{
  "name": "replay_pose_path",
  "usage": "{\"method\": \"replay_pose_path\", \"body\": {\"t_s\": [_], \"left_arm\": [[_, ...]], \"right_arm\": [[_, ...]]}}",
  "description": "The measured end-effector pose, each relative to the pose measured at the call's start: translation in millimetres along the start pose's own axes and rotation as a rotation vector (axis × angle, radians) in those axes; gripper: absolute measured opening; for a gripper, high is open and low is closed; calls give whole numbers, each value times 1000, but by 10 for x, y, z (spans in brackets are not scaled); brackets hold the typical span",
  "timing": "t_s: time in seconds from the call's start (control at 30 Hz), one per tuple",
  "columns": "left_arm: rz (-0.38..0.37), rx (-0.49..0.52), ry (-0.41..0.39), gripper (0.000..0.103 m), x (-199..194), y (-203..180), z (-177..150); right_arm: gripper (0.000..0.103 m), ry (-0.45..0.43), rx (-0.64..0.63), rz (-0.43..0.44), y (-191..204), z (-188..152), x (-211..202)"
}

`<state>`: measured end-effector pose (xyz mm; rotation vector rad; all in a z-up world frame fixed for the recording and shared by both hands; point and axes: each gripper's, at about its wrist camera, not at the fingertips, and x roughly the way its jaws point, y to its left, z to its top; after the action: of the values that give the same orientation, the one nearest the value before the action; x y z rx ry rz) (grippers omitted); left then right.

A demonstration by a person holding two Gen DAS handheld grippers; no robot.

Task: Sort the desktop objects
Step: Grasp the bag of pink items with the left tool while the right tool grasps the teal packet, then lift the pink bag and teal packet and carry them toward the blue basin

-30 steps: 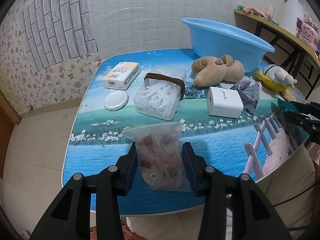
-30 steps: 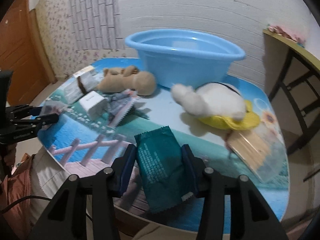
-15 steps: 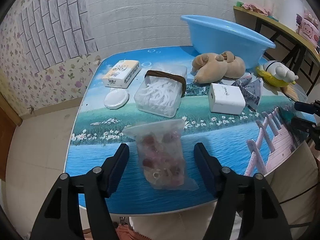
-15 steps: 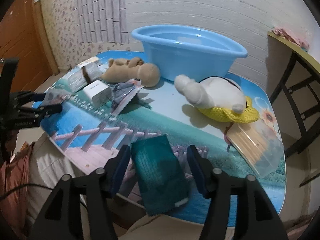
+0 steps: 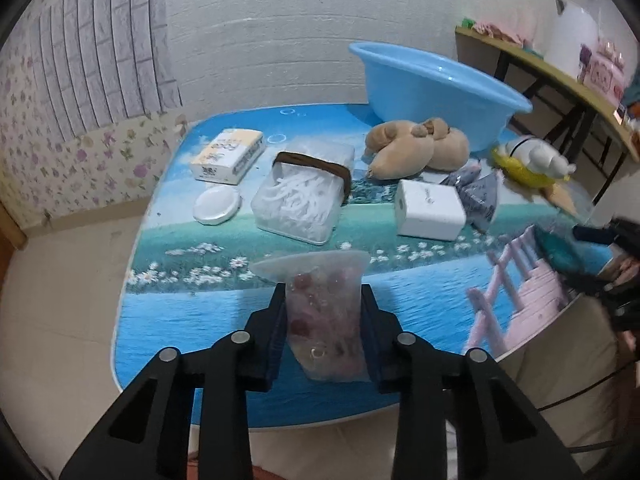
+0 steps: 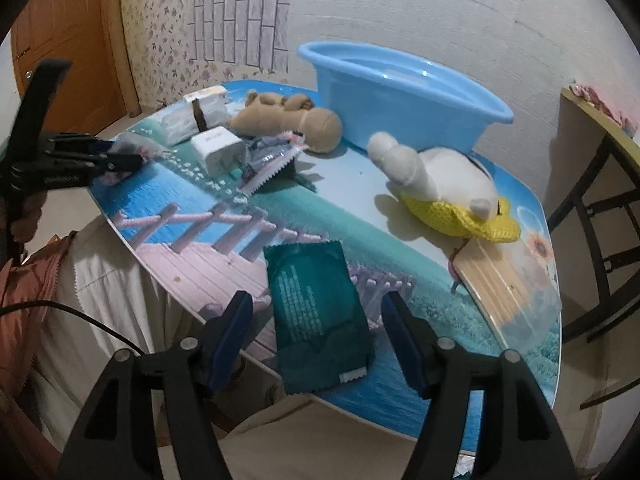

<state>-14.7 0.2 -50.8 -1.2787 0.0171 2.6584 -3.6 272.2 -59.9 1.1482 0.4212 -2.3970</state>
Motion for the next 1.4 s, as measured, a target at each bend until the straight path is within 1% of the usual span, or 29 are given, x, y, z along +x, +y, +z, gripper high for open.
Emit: {"method": "replay_pose_path", "body": {"t_s": [0.1,0.13,0.17,0.2,0.23,0.27,0.43,0.5,0.53,0.57,0.6,0.63,0.67,0.77,0.9,0.93,1.0,1.03,1.07,1.13,1.23,1.4], "left_arm": [[24,14,-1,32,16,-31,7],[35,21,1,32,28,-45,8],[39,25,2,32,29,-54,2],[43,28,1,32,32,-65,2],[49,32,1,33,36,-77,4],[52,35,1,33,37,-84,7],[72,48,3,33,48,-115,7],[76,53,4,35,49,-114,0],[79,58,4,38,51,-113,-6],[80,63,5,42,56,-112,-12],[81,66,7,45,62,-108,-16],[83,68,9,51,68,-99,-22],[86,68,7,57,68,-86,-23],[96,57,5,67,65,-39,-31],[68,21,-2,70,74,48,-56],[65,18,-11,69,73,59,-61],[54,24,-27,55,58,41,-70],[43,32,-35,37,41,17,-74],[44,45,-39,35,32,-16,-80],[58,63,-47,33,18,-55,-84],[25,29,-52,32,-33,-37,-45],[20,5,-82,32,-153,-61,51]], "right_arm": [[66,-2,28,5,-42,-15,42],[64,-3,46,1,-60,-8,51],[52,-5,60,-15,-70,2,52],[46,-7,84,-47,-82,18,58],[45,-4,114,-89,-94,36,73],[44,-3,129,-97,-97,49,84],[43,-14,180,-95,-57,86,109],[44,-17,189,-62,-61,87,103],[46,-10,188,-34,-59,88,103],[48,-8,184,-25,-54,88,106],[50,-7,173,-24,-48,84,105],[54,-4,164,-27,-46,83,113],[55,-4,161,-28,-54,82,117],[55,-9,157,-24,-100,66,94],[57,-4,170,-16,-138,54,108],[56,5,171,-11,-134,48,126],[49,-6,156,-4,-96,44,114],[44,-10,148,0,-76,48,106],[41,-17,142,1,-60,52,94],[40,-34,136,5,-42,62,56],[39,-65,131,16,-28,90,-21],[39,-123,129,27,-14,161,-157]]}}
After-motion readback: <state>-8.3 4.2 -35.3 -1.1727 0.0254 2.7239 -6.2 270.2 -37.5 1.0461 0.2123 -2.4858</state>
